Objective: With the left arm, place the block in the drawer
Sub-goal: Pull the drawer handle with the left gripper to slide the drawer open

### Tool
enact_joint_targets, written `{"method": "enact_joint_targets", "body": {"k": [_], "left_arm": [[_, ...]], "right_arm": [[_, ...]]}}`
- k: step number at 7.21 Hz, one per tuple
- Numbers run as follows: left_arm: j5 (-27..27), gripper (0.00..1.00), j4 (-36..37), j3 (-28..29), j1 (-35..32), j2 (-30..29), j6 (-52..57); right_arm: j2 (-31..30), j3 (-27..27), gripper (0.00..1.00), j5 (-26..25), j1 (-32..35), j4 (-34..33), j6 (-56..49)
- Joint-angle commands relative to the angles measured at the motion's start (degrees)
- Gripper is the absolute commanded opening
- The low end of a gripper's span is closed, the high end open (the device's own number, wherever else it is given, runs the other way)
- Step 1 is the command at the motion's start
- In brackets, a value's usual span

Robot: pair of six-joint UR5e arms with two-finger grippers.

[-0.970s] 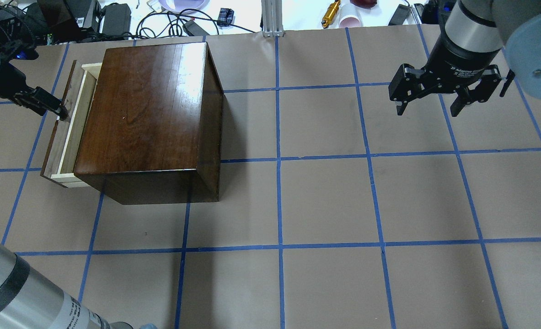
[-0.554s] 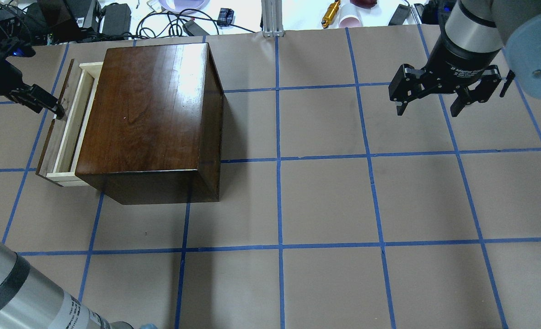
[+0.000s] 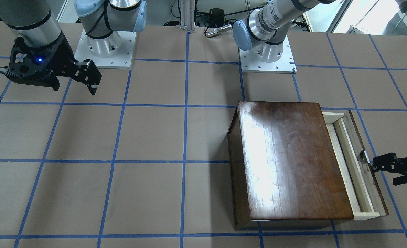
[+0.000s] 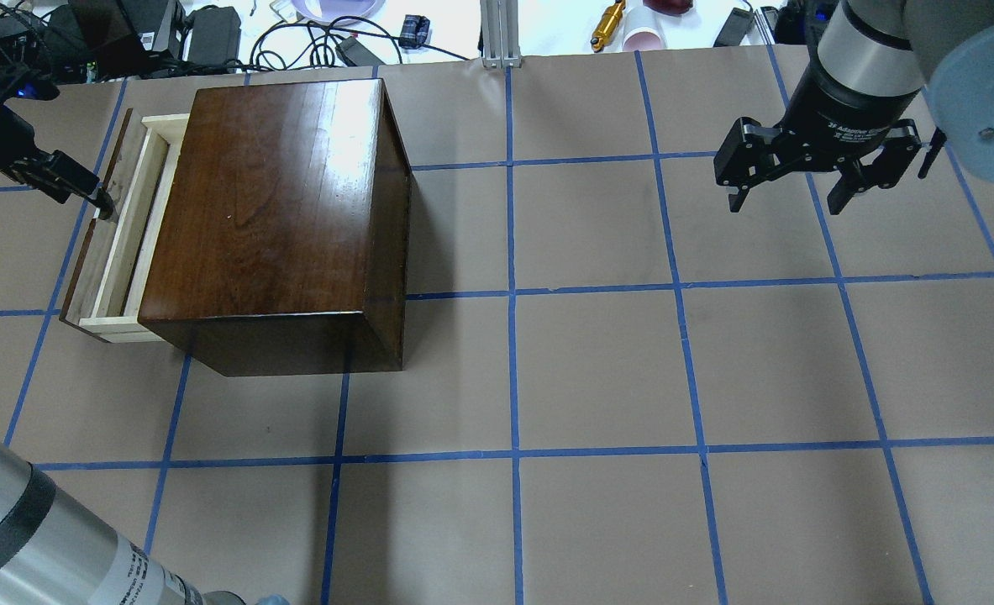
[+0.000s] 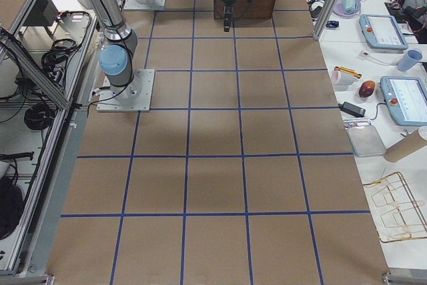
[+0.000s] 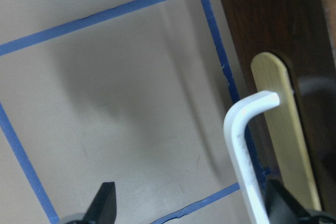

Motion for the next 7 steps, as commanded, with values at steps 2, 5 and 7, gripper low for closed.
{"method": "enact_joint_targets", "body": {"k": [2,5,7], "left_arm": [[1.0,1.00,0.3,0.4,0.0,-0.4,1.2],[1.4,1.00,0.1,2.1,0.0,-1.1,2.1],[1.4,1.00,0.1,2.2,0.2,-1.2,2.5]], "right_arm": [[0.0,0.0,1.00,0.0,0.0,0.0,0.0],[0.0,0.0,1.00,0.0,0.0,0.0,0.0],[0.0,0.0,1.00,0.0,0.0,0.0,0.0]]}}
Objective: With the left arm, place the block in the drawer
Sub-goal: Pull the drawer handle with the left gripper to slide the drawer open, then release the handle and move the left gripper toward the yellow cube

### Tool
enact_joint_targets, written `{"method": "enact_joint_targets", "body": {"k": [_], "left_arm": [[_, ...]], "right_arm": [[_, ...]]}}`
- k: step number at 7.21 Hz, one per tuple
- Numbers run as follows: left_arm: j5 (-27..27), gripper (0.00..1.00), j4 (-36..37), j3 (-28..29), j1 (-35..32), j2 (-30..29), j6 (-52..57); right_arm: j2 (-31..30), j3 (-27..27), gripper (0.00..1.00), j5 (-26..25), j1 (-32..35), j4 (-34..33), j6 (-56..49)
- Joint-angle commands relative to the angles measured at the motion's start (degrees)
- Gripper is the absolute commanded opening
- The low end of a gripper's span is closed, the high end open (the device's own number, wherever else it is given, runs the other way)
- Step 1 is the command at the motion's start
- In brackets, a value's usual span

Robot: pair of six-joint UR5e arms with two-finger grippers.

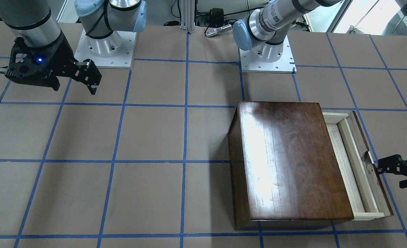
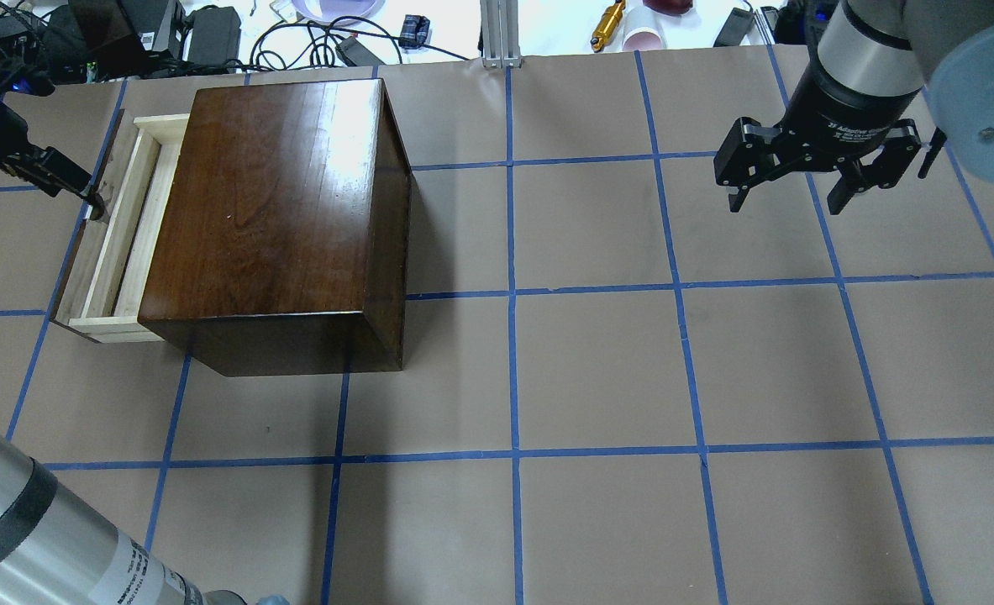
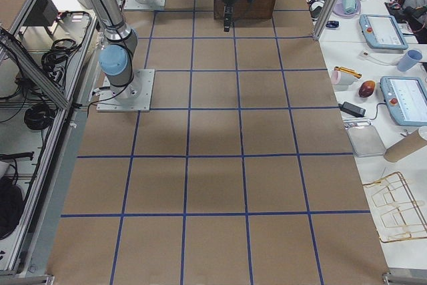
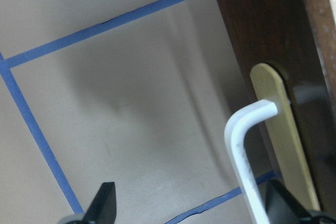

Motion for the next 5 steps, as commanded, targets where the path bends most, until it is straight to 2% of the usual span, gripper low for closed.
{"method": "enact_joint_targets", "body": {"k": [1,5], "left_arm": [[0.6,1.00,0.0,0.3,0.1,-0.1,1.0],[1.9,1.00,0.0,1.3,1.0,-0.8,2.6]], "right_arm": [[0.0,0.0,1.00,0.0,-0.1,0.0,0.0],[0.0,0.0,1.00,0.0,0.0,0.0,0.0]]}}
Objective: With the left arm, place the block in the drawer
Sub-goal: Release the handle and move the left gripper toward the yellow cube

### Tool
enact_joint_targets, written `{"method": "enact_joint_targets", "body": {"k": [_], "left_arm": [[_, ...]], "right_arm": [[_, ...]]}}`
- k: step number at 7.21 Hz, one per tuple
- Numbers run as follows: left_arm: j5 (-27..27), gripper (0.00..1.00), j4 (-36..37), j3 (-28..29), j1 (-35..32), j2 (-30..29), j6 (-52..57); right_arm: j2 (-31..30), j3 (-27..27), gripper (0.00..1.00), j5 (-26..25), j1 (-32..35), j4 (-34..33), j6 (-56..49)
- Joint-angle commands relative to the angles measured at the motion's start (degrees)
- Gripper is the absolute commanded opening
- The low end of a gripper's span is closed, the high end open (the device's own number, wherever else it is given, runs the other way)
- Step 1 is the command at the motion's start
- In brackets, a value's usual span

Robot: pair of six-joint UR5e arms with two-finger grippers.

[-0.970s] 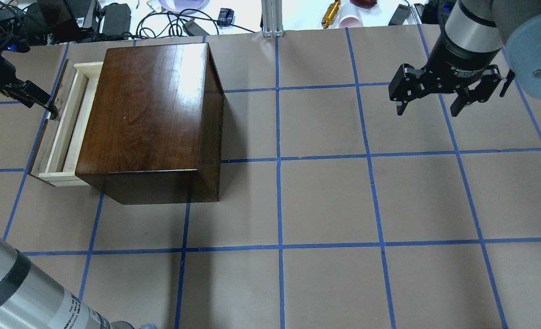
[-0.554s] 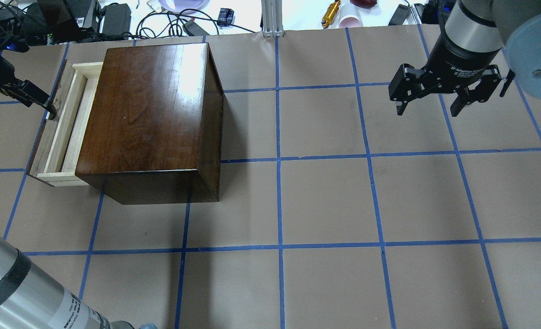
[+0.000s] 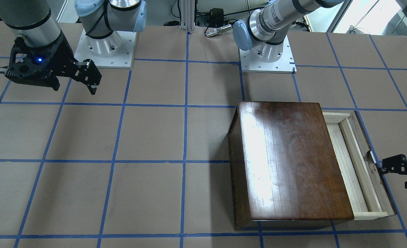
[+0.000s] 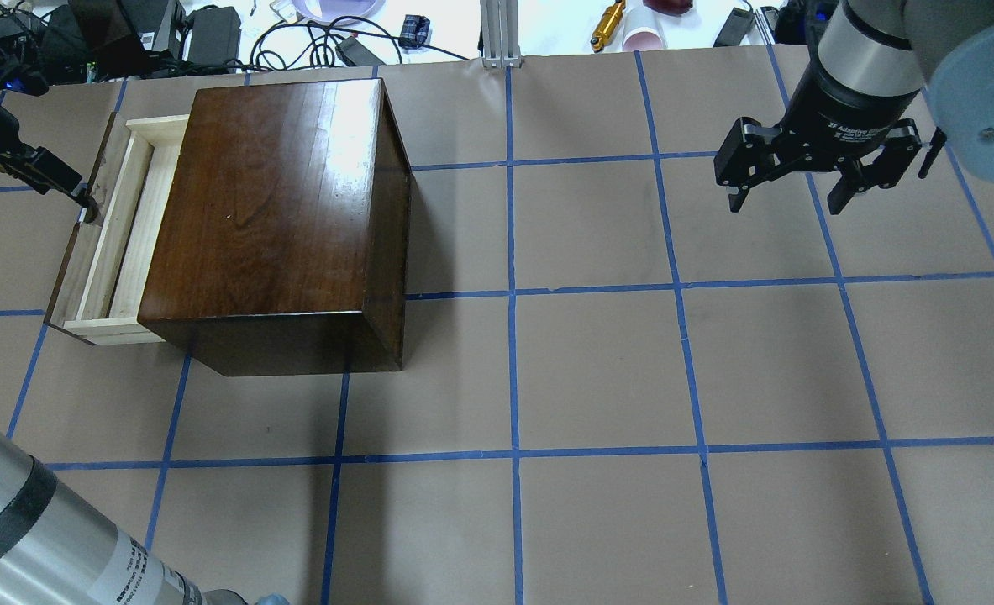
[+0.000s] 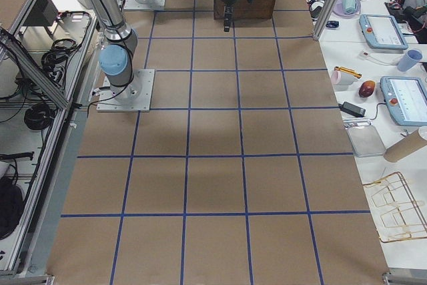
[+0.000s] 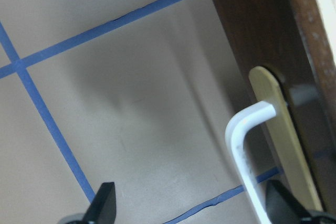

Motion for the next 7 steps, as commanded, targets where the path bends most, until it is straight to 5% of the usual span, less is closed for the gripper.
{"method": "enact_joint_targets", "body": {"k": [1,7], "left_arm": [[0.1,1.00,0.1,0.1,1.0,-0.3,1.3],[-0.1,1.00,0.4,3.0,5.2,-0.4,1.4]], "right_arm": [[0.0,0.0,1.00,0.0,0.0,0.0,0.0],[0.0,0.1,1.00,0.0,0.0,0.0,0.0]]}}
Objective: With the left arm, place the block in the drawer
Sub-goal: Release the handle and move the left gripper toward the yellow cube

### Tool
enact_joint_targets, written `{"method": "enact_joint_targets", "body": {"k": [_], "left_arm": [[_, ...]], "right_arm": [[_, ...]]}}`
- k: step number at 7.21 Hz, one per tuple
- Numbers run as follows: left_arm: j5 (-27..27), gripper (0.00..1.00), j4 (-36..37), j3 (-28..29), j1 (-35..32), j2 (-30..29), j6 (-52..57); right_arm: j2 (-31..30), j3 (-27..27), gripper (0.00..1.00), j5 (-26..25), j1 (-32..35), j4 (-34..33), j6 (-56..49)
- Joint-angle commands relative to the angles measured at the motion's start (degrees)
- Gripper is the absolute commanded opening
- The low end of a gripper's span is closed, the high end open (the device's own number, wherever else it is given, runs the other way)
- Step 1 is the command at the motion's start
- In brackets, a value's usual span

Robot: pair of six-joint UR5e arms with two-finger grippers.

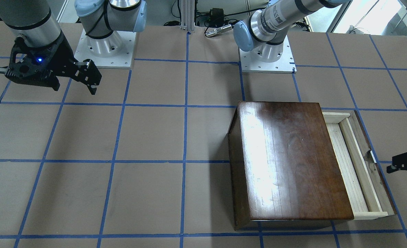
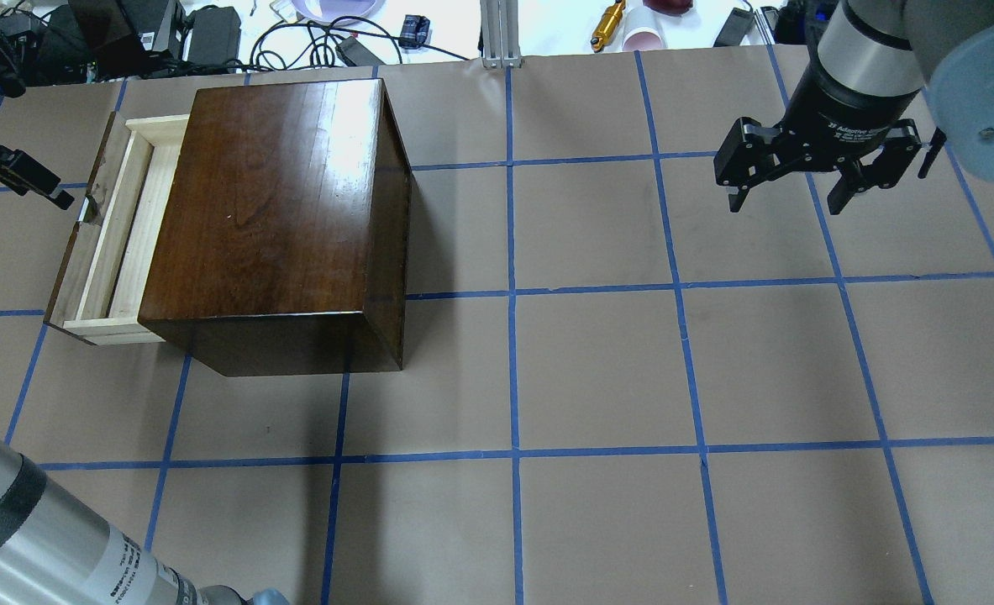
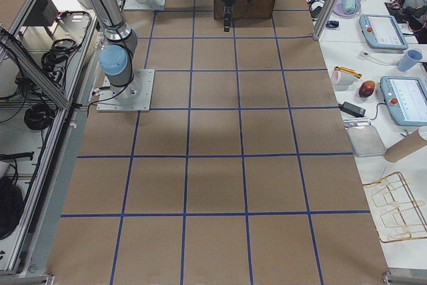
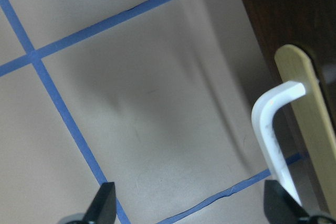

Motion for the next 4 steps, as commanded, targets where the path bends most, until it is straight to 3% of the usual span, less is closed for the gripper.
{"method": "enact_joint_targets", "body": {"k": [1,3,4], "left_arm": [[0.2,1.00,1.2,2.9,3.9,-1.0,-0.1],[0.2,1.00,4.1,5.5,6.3,-3.0,-0.2],[0.2,1.00,9.6,6.1,7.9,-5.1,-0.1]], "right_arm": [[0.0,0.0,1.00,0.0,0.0,0.0,0.0],[0.0,0.0,1.00,0.0,0.0,0.0,0.0],[0.0,0.0,1.00,0.0,-0.1,0.0,0.0]]}}
